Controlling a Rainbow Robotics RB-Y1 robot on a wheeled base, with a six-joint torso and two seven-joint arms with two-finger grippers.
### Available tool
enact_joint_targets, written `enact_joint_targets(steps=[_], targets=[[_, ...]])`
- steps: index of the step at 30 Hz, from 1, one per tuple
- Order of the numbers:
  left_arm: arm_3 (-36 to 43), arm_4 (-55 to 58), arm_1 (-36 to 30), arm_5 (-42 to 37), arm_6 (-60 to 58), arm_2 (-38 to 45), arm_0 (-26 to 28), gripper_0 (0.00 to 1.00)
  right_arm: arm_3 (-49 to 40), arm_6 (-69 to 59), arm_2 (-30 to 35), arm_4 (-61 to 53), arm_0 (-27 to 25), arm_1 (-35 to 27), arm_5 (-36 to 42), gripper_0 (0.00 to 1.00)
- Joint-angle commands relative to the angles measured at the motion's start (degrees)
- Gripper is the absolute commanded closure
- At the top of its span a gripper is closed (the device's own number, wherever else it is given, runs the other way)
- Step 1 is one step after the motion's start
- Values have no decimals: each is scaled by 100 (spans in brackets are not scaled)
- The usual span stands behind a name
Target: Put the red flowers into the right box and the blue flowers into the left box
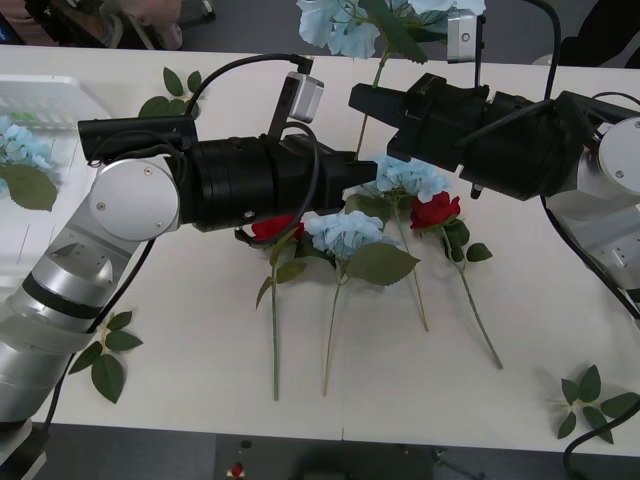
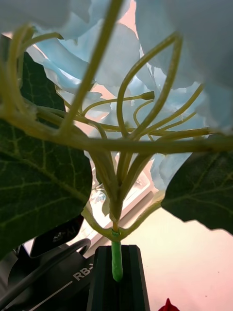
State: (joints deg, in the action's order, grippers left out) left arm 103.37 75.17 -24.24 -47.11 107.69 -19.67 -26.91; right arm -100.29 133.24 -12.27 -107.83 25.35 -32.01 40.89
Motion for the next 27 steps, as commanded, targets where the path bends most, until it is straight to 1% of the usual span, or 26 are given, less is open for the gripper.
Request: enact_joint_targets(steps=[1, 11, 12, 13, 14, 15, 16, 17, 21, 23, 25, 27], targets=[[122, 85, -116, 44, 173, 60, -68, 100, -175, -176, -21, 34, 154, 1, 33, 100], [122, 111, -134, 132, 191, 60, -77, 100, -166, -246, -48, 51, 180, -7, 77, 100], [122, 111, -125, 141, 191, 60, -77, 100, -166, -255, -48, 69, 189, -16, 95, 98], [122, 111, -143, 141, 191, 60, -68, 100, -166, -264, -48, 157, 198, -43, 112, 56], [122, 111, -151, 141, 191, 60, -77, 100, -166, -272, -48, 297, 216, -104, 147, 37], [122, 111, -160, 141, 191, 68, -68, 100, -166, -281, -48, 359, 242, -131, 209, 33], [122, 111, -195, 150, 191, 60, -68, 100, -175, -299, -48, 535, 295, -236, 332, 26], [122, 120, -204, 167, 191, 60, -68, 100, -166, -308, -48, 587, 312, -280, 376, 25], [122, 287, -371, 299, 182, 68, -68, 100, -166, -395, -48, 614, 339, -561, 701, 20], [122, 498, -573, 317, 147, 139, -68, 100, -166, -483, -48, 605, 339, -640, 798, 21], [122, 894, -1083, 273, 121, 376, 2, 100, -175, -729, -48, 684, 339, -711, 947, 20], [122, 1544, -1918, -17, 112, 833, 187, 100, -210, -1090, -48, 719, 339, -860, 1097, 20]])
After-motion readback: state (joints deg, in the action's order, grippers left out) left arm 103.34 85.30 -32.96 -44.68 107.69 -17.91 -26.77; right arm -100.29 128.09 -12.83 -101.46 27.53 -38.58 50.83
